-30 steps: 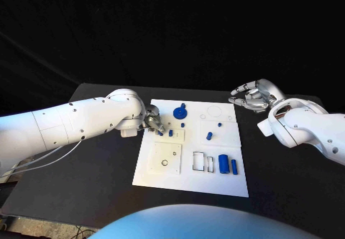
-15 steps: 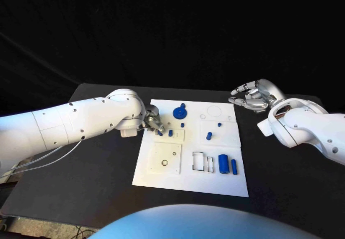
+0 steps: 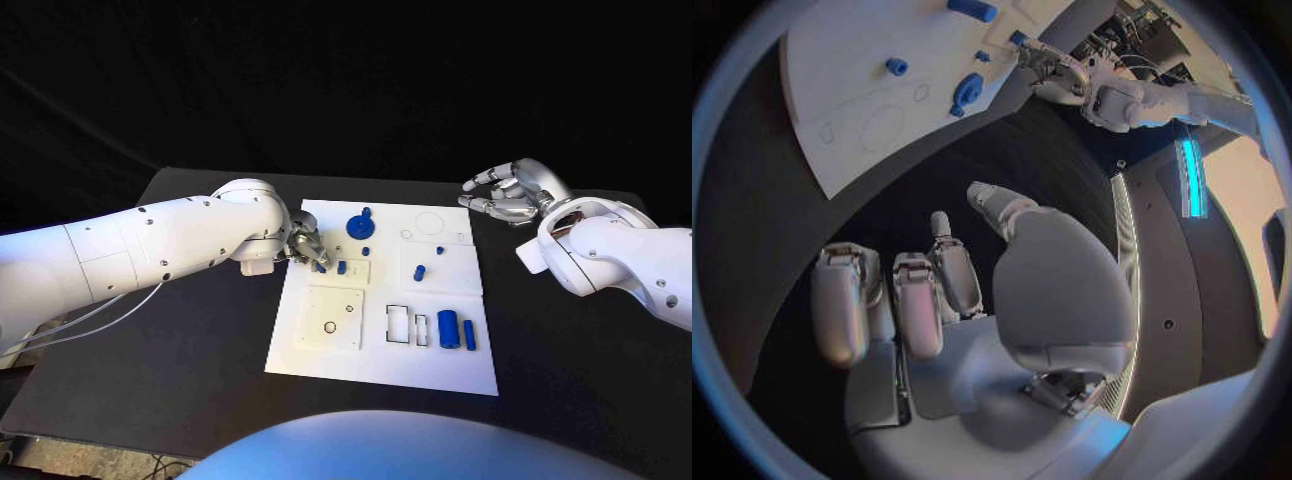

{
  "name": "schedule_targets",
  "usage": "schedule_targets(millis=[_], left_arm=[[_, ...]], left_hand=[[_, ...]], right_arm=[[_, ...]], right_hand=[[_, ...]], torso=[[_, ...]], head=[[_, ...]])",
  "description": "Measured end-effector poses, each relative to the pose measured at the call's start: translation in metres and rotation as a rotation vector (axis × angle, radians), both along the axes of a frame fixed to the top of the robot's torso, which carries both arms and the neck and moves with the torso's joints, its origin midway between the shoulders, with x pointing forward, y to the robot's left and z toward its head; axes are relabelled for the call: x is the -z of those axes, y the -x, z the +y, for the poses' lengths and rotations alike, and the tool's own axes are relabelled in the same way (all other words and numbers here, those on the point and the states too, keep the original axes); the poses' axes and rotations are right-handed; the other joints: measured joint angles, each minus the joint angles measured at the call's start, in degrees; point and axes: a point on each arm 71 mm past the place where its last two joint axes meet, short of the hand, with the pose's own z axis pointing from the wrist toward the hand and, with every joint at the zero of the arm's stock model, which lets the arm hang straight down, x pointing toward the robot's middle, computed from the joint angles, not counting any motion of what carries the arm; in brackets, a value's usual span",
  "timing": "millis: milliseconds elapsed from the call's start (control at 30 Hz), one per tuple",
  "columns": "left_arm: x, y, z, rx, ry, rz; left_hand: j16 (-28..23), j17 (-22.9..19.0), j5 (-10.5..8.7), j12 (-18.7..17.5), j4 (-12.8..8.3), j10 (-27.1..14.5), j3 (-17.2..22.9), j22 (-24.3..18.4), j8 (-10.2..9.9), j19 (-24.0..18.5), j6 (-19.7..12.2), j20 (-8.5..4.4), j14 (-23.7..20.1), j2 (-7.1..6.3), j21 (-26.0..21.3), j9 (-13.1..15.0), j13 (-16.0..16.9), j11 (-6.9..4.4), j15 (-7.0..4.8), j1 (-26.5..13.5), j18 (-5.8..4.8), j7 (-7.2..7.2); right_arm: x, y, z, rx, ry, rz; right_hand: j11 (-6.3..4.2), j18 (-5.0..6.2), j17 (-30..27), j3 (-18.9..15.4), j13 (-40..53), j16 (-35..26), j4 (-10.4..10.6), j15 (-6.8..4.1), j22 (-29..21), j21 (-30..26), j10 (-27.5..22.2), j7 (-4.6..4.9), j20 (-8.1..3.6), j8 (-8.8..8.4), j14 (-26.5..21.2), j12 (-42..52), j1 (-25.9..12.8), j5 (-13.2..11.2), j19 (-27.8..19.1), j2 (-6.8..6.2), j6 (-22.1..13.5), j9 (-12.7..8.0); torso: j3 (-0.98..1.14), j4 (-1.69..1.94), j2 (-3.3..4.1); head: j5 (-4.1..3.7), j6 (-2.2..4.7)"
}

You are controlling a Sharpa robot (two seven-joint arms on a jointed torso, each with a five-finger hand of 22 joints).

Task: Assemble the parts on the task board

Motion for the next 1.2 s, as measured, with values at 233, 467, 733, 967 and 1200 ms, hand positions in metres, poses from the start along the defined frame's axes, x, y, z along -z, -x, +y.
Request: schedule_targets(millis=[233,467,733,967,1200], left_arm=[[0.001,-0.0001,0.0001,0.0,-0.004,0.004],[0.0017,0.0,-0.0007,0.001,-0.006,0.007],[0.0024,-0.0011,-0.0003,-0.002,-0.008,0.007],[0.0027,-0.0017,-0.0003,-0.004,-0.009,0.007],[0.0029,-0.0021,0.0001,-0.006,-0.01,0.008]], left_hand=[[0.0,0.0,-0.69,0.2,0.8,0.0,-0.8,0.0,-0.1,0.0,0.6,0.0,0.0,-0.36,0.0,-0.6,0.3,0.0,0.0,-0.4,0.0,-0.16],[0.0,0.0,-1.45,0.3,1.8,0.0,-1.8,0.0,-0.1,0.0,0.9,0.01,0.0,-0.74,0.0,-1.2,0.5,0.01,0.01,-1.5,0.0,-0.06],[0.0,0.0,-3.15,0.3,2.7,0.0,-2.4,0.0,-0.1,0.0,0.9,0.01,0.0,-0.66,0.0,-1.6,0.5,0.01,0.01,-2.0,0.0,-0.05],[0.0,0.0,-3.58,0.3,2.9,0.0,-2.6,0.0,0.0,0.0,1.0,0.01,0.0,-0.66,0.0,-1.7,0.5,0.01,0.02,-2.0,0.0,0.04],[0.0,0.0,-4.34,0.3,3.5,0.0,-3.1,0.0,0.1,0.0,1.0,0.01,0.0,-1.28,0.2,-2.0,0.7,0.01,0.02,-2.6,0.0,-0.01]], right_arm=[[0.0,0.0001,-0.0001,0.0,0.0,0.0],[-0.0001,0.0003,-0.0002,0.0,0.0,0.0],[-0.0002,0.0005,-0.0004,0.0,0.0,0.0],[-0.0002,0.0005,-0.0007,0.001,0.0,0.0],[-0.0002,0.0006,-0.0009,0.001,0.0,0.0]], right_hand=[[0.0,0.0,0.0,0.0,0.0,0.0,0.0,0.0,0.0,0.0,0.0,0.0,0.0,0.0,0.0,0.0,0.0,0.0,0.0,0.0,0.0,0.0],[0.0,0.0,0.0,0.0,0.0,0.0,0.0,0.0,0.0,0.0,0.0,0.0,0.0,0.0,0.0,0.0,0.0,0.0,0.0,0.0,0.0,0.0],[0.0,0.0,0.0,0.0,0.0,0.0,0.0,0.0,0.0,0.0,0.0,0.0,0.0,0.0,0.0,0.0,0.0,0.0,0.0,0.0,0.0,0.0],[0.0,0.0,0.0,0.0,0.0,0.0,0.0,0.0,0.0,0.0,0.0,0.0,0.0,0.0,0.0,0.0,0.0,0.0,0.0,0.0,0.0,0.0],[0.0,0.0,0.0,0.0,0.0,0.0,0.0,0.0,0.0,0.0,0.0,0.0,0.0,0.0,0.0,0.0,0.0,0.0,0.0,0.0,0.0,0.0]], torso=[[0.01,0.0,0.0],[0.0,0.0,0.0],[0.0,0.0,0.0],[-0.02,0.01,-0.01],[-0.02,0.03,-0.01]], head=[[-0.05,0.0],[-0.12,0.0],[-0.19,0.0],[-0.26,0.0],[-0.29,-0.01]])
